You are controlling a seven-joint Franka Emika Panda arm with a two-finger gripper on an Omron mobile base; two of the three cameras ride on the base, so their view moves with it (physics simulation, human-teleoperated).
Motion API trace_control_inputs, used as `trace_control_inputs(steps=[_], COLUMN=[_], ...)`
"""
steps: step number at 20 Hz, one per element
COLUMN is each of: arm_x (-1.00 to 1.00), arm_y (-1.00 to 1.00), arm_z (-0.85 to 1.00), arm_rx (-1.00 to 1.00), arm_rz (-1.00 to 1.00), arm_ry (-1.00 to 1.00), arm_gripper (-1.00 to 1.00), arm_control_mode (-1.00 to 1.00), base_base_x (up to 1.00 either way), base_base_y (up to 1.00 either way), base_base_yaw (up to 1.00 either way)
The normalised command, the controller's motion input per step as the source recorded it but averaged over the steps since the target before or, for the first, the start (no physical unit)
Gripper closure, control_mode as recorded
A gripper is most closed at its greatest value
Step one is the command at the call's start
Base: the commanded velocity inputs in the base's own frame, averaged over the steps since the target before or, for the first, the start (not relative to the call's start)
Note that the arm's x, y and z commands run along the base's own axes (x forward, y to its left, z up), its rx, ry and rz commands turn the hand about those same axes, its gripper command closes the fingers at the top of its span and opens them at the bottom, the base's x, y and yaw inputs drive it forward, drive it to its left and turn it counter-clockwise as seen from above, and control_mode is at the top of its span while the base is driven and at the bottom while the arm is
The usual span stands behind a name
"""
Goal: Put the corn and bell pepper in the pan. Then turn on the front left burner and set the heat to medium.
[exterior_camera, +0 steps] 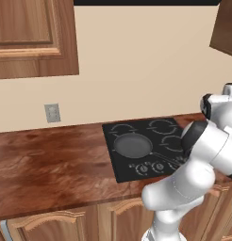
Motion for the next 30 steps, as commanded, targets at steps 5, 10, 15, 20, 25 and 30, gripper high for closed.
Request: trace_control_inputs(steps=[5,10,15,20,25,30], arm_x=[-0.87,-0.41,0.12,0.59,0.37,0.0], arm_y=[-0.1,-0.26,-0.35,-0.19,-0.09,-0.16], arm_z=[0.0,-0.27,-0.21,-0.38,-0.27,-0.02], arm_rx=[0.06,0.08,0.1,0.06,0.04,0.03], arm_rz=[0.31,0.26,0.17,0.09,0.09,0.01], arm_ry=[0.0,-0.01,0.01,0.05,0.01,0.0], arm_gripper=[-1.0,-1.0,-1.0,-1.0,-1.0,-1.0], arm_control_mode=[-1.0,-1.0,-1.0,-1.0,-1.0,-1.0], base_base_x=[0.0,0.0,0.0,0.0,0.0,0.0], base_base_y=[0.0,0.0,0.0,0.0,0.0,0.0], base_base_yaw=[0.0,0.0,0.0,0.0,0.0,0.0])
